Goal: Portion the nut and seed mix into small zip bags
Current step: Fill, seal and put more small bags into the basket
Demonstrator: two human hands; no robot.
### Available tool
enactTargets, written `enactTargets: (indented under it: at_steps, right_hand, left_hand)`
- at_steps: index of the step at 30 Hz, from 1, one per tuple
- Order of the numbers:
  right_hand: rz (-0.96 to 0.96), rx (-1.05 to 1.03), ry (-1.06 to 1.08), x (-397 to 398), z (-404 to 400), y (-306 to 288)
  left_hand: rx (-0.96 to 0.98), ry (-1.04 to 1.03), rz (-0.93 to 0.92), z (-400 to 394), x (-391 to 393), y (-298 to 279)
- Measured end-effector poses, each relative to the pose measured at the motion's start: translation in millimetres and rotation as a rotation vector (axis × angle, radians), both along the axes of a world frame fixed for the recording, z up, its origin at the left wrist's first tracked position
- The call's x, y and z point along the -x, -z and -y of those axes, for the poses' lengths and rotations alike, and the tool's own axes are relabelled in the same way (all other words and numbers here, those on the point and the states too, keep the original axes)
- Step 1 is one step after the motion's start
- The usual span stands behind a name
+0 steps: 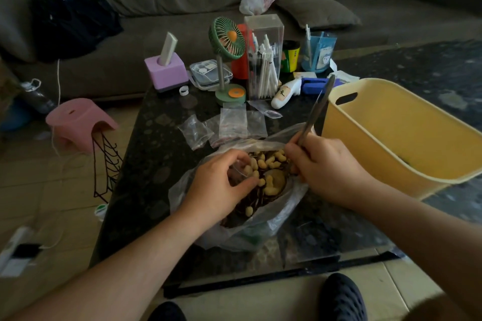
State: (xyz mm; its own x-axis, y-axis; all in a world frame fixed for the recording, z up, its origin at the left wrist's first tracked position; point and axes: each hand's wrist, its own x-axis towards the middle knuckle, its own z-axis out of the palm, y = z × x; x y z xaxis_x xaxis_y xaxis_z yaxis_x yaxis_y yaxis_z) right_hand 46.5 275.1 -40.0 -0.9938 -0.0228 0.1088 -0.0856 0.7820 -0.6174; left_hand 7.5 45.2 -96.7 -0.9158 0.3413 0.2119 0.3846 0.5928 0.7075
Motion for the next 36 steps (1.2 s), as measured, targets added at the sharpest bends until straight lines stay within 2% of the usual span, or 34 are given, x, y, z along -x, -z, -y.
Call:
enactTargets:
  at_steps: [7, 15, 21, 24, 31, 36]
  right_hand:
    - [-0.082, -0.115, 0.038, 3.4, -6.5, -4.2]
    - [-0.139, -0.045, -0.092, -1.9, 10.8, 14.3]
    - [0.004, 0.073, 0.064, 4.4, -0.4, 0.6]
    - [0.096, 0.209, 0.056, 0.9, 7.5, 1.3]
    - [0.254, 0.424, 0.219, 6.6, 3.5, 4.4]
    - [0.178, 0.513, 0.271, 11.1, -6.0, -3.2]
  left_hand:
    - [-0.044, -0.035, 0.129, 3.1, -0.6, -3.1]
    - [-0.052, -0.025, 0.150, -2.5, -2.4, 0.0]
    - [-0.116, -0.039, 0.192, -2.1, -4.1, -1.5]
    - [-0.136, -0.045, 0.240, -0.7, -1.7, 0.9]
    - [-0.240, 0.020, 0.356, 3.9, 4.6, -4.5]
    - [-0.261, 0.023, 0.357, 8.5, 9.9, -8.5]
